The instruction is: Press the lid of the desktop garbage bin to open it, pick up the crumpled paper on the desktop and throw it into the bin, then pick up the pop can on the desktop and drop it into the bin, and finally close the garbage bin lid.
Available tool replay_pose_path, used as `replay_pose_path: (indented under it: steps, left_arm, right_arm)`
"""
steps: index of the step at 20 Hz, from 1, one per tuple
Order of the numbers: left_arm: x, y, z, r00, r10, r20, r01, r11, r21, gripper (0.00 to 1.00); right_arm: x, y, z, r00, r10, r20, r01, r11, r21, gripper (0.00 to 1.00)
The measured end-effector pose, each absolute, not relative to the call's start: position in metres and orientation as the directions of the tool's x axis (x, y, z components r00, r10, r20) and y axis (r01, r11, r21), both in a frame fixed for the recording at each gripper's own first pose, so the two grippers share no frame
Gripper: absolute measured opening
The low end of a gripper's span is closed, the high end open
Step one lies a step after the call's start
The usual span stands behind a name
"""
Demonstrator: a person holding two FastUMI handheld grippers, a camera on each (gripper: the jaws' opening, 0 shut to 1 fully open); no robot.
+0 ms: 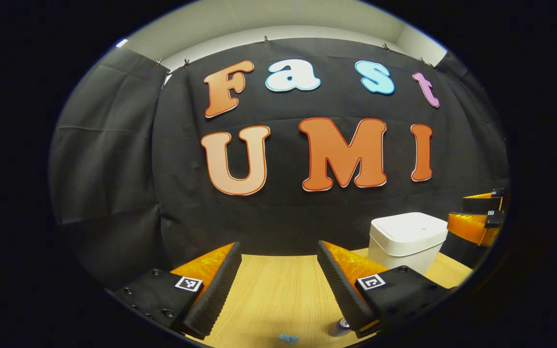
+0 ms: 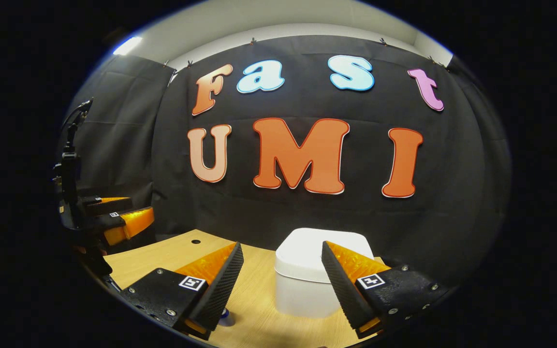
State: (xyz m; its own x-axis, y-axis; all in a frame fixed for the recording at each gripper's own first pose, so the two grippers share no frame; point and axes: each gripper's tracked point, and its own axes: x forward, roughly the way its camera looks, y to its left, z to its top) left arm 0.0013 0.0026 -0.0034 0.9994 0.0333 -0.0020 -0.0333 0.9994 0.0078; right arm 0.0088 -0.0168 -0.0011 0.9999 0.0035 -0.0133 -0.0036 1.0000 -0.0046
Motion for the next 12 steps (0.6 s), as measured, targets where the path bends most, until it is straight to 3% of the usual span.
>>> replay_pose_path:
  steps: [12]
  left_arm:
    - [0.01, 0.016, -0.023, 0.997, -0.032, -0.068, 0.035, 0.998, 0.044, 1.0]
  right_arm:
    - [0.035, -0.016, 0.002, 0.99, -0.128, -0.052, 0.128, 0.992, -0.001, 0.98]
